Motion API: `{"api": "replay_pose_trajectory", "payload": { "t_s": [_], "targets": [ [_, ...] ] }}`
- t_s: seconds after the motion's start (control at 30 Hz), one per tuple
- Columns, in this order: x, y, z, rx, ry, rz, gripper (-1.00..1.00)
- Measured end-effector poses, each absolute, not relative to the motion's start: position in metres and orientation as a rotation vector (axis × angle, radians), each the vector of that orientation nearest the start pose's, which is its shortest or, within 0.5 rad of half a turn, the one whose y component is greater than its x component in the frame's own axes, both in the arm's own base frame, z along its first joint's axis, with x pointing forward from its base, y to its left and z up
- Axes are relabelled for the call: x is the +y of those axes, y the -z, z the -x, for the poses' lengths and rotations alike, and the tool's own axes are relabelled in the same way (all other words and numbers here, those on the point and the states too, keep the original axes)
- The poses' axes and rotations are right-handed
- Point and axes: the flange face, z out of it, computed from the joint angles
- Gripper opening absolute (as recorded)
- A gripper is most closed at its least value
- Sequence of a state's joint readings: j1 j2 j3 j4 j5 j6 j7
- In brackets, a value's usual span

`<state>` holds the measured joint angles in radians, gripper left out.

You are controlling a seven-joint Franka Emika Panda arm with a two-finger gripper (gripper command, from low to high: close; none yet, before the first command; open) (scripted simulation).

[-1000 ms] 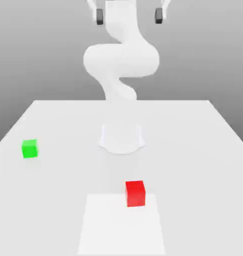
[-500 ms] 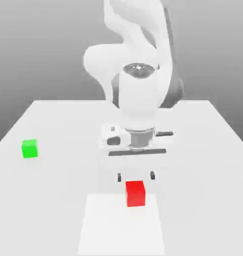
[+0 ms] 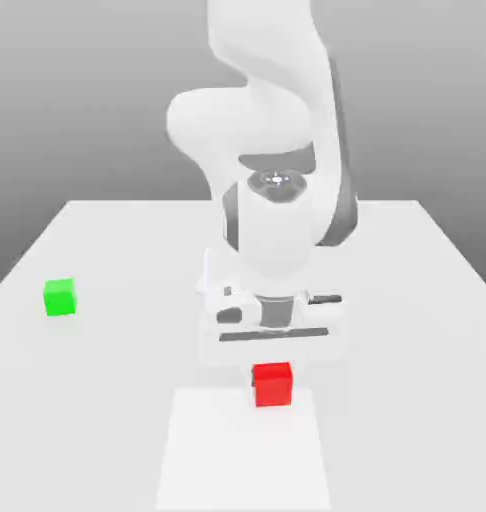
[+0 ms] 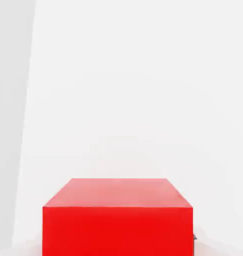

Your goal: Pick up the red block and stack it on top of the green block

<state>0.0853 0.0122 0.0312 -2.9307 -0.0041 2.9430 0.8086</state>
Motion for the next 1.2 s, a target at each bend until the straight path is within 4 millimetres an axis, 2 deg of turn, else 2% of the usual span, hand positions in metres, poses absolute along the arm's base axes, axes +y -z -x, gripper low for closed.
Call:
{"api": "replay_pose_trajectory", "payload": {
  "t_s": [0.1,0.13,0.27,0.4,0.57,0.67,0.77,0.9,0.93,1.0,1.2],
  "targets": [
    [0.037,-0.204,-0.327,1.065,0.001,2.956,-1.00],
    [0.025,-0.209,-0.329,1.102,0.004,2.942,-1.00],
    [-0.049,-0.222,-0.331,1.325,0.018,2.851,-1.00],
    [-0.129,-0.231,-0.314,1.562,0.028,2.732,-1.00],
    [-0.221,-0.241,-0.263,1.847,0.032,2.551,-1.00],
    [-0.267,-0.245,-0.219,2.008,0.028,2.427,-1.00],
    [-0.305,-0.247,-0.167,2.160,0.021,2.291,-1.00],
    [-0.338,-0.247,-0.086,2.346,0.005,2.092,-1.00],
    [-0.341,-0.246,-0.075,2.370,0.004,2.062,-1.00],
    [-0.343,-0.242,-0.067,2.385,0.007,2.037,-1.00],
    [-0.345,-0.228,-0.066,2.384,0.017,2.022,-1.00]
  ]
}}
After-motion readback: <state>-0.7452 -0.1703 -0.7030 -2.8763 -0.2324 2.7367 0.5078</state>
